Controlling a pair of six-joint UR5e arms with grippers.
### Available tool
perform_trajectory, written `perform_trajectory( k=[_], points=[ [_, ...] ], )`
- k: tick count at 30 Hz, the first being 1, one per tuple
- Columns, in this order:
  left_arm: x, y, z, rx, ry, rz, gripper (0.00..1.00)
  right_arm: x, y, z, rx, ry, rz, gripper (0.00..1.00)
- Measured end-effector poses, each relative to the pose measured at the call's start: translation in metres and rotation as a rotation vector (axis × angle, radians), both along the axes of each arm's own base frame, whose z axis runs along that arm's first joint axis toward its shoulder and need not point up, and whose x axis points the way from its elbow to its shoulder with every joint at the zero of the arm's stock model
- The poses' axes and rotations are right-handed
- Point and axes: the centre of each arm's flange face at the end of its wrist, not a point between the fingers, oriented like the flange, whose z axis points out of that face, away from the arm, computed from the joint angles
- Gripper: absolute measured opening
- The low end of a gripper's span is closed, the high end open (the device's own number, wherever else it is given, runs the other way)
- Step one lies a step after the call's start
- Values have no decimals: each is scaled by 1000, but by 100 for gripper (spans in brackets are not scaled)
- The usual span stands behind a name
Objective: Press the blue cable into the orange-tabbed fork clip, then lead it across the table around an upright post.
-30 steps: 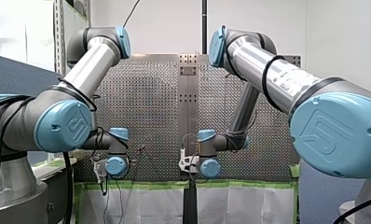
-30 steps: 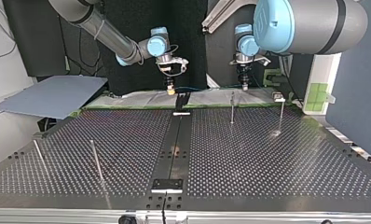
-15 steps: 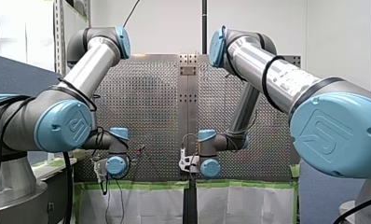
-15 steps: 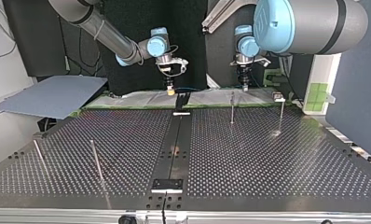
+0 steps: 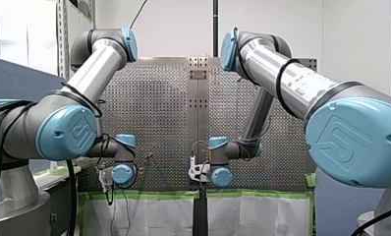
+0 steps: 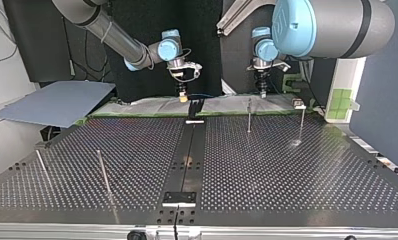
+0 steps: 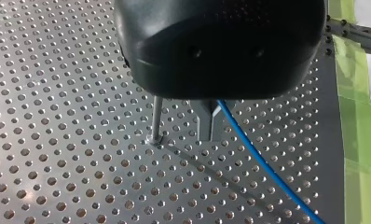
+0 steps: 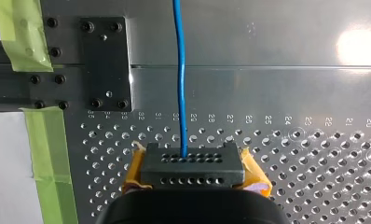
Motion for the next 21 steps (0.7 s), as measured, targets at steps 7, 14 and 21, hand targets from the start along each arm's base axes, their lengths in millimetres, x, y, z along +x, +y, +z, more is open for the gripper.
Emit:
perform_trajectory(
  k=[7,14,21],
  points=[
    [0,0,0,5,0,-2,0,0,0,-1,1,1,0,0],
    [2,0,0,7,1,-1,0,-2,-4,0,1,1,-4,0],
    [3,0,0,7,1,-1,0,-2,-6,1,-1,-1,-5,0]
  ],
)
